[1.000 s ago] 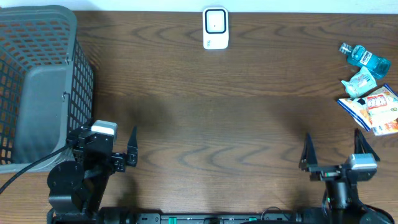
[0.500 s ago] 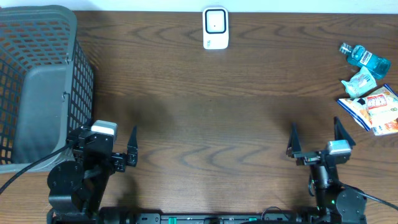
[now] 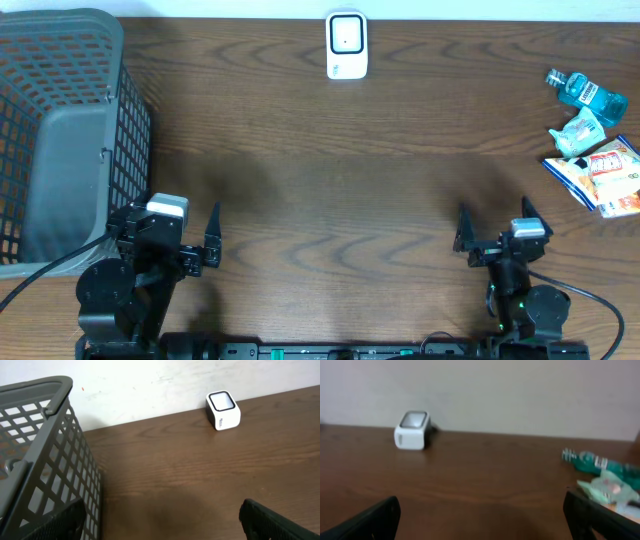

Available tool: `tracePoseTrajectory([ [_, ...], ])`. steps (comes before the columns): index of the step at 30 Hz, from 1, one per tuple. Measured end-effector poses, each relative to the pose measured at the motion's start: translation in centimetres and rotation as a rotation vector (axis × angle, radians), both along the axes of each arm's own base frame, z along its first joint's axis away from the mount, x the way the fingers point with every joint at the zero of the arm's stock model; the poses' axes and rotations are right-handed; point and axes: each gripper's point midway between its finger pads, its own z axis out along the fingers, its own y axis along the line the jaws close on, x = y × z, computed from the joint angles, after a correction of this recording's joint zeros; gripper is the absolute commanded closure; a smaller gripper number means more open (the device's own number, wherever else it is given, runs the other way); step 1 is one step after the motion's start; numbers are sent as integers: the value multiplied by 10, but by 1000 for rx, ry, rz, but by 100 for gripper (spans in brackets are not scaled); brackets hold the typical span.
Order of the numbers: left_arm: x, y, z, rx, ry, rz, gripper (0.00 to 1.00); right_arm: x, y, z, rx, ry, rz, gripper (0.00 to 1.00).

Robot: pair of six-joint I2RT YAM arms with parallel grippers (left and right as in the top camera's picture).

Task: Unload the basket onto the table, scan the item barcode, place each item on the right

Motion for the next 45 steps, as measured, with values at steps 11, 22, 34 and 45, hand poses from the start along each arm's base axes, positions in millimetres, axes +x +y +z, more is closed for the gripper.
tracePoseTrajectory([
  [11, 0, 0, 0, 0, 1, 0, 2, 0, -6, -6, 1, 22, -34, 1],
  [22, -21, 0, -47, 2, 209, 0, 2, 0, -7, -6, 1, 22, -36, 1],
  [34, -62, 0, -100, 4, 488, 0, 2, 0, -7, -6, 0, 22, -38, 1],
  [45, -59, 1, -97, 6, 470, 4, 2, 0, -7, -6, 0, 22, -38, 1],
])
